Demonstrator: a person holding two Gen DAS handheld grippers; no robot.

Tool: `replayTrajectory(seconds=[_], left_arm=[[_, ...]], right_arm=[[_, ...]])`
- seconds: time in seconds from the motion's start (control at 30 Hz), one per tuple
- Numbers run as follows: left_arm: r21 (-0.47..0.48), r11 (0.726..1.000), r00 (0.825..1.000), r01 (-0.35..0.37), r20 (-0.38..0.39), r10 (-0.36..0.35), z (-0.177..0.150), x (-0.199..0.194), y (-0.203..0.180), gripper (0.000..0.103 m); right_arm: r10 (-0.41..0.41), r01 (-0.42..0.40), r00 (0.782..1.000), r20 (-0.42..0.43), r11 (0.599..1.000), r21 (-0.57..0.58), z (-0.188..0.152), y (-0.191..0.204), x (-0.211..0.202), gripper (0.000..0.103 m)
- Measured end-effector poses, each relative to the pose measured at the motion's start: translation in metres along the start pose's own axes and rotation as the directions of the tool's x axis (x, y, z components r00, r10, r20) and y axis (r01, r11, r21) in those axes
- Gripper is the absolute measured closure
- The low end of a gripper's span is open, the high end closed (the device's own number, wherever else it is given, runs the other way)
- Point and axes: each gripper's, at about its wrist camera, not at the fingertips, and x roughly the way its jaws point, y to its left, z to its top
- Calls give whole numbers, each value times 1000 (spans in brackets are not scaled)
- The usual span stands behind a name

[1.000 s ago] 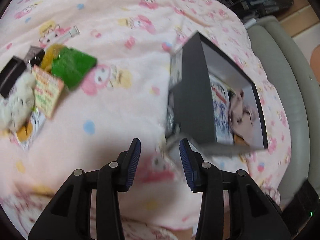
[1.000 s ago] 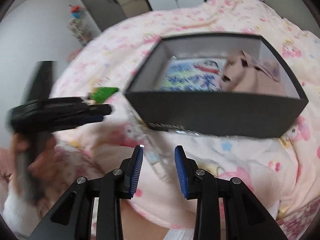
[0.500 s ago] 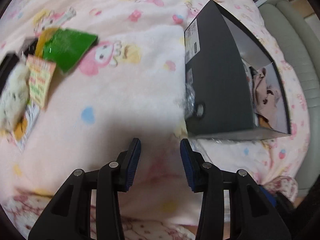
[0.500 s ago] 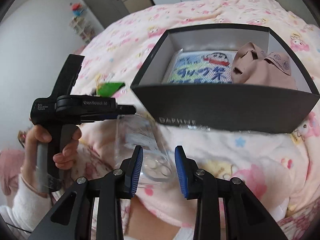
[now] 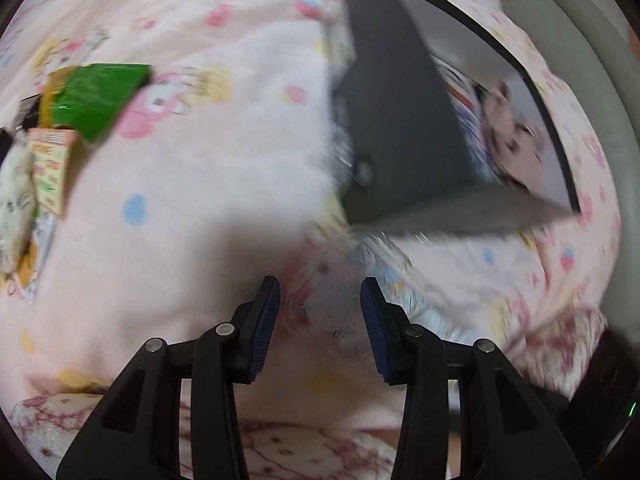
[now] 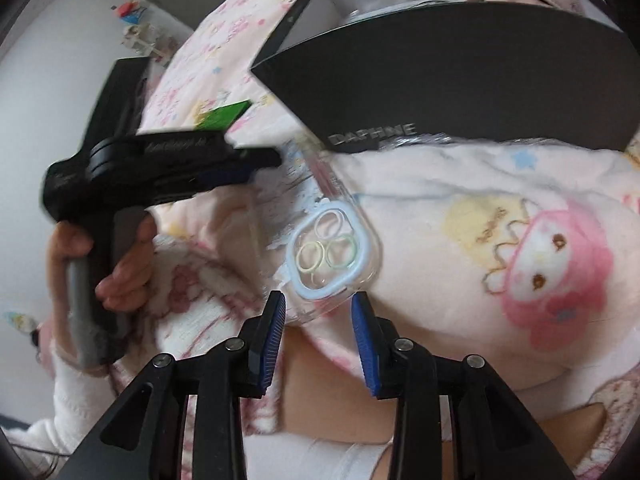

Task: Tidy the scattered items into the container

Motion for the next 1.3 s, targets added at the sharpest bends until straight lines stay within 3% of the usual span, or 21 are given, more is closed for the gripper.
replayTrajectory(seconds=[0.03, 0.17, 0.27, 0.37, 0.5, 0.57, 0.7, 0.8, 0.93, 1.07, 1.17, 1.23, 1.3], left_arm=[[16, 1000, 1000, 10, -6, -9, -3, 0, -3, 61], [63, 985, 986, 163, -55, -159, -13, -2, -14, 61], [19, 987, 986, 159, 48, -159, -10, -15, -5, 61], [-49, 979, 978, 196, 77, -192, -3, -13, 9, 61], [-1, 981, 979, 192, 77, -191, 6, -3, -1, 61], [20, 989, 986, 149, 70, -150, 13, 4, -8, 61], [40, 995, 995, 93, -43, -91, 13, 26, -14, 61], [69, 985, 983, 159, -104, -152, 8, 27, -18, 61], [67, 974, 974, 216, -86, -210, 3, 17, -16, 61], [29, 993, 992, 117, -60, -115, 6, 21, -10, 61], [27, 991, 987, 135, -89, -132, 11, 29, -13, 65], [76, 992, 994, 100, -42, -97, 5, 17, -20, 65], [118, 987, 994, 106, 19, -109, -1, 0, -26, 66]], right_arm=[[-9, 9, 1000, 12, 1000, 2, 1, -1, -6, 71], [-91, 87, 989, 117, 996, 34, 14, -19, -38, 71], [-139, 130, 981, 132, 989, 70, 19, -35, -49, 71], [-141, 135, 985, 99, 988, 69, 16, -38, -43, 71], [-163, 155, 981, 105, 984, 86, 20, -40, -35, 71], [-170, 159, 979, 112, 982, 98, 19, -39, -36, 71], [-168, 154, 977, 134, 982, 107, 20, -37, -39, 71], [-180, 165, 974, 136, 980, 113, 21, -41, -39, 71], [-238, 224, 963, 129, 968, 115, 25, -47, -38, 70], [-269, 259, 955, 124, 962, 88, 28, -50, -37, 70], [-240, 232, 965, 107, 969, 85, 31, -53, -31, 70], [-223, 214, 968, 120, 974, 79, 31, -50, -34, 76], [-217, 211, 963, 160, 976, 51, 28, -42, -44, 76]])
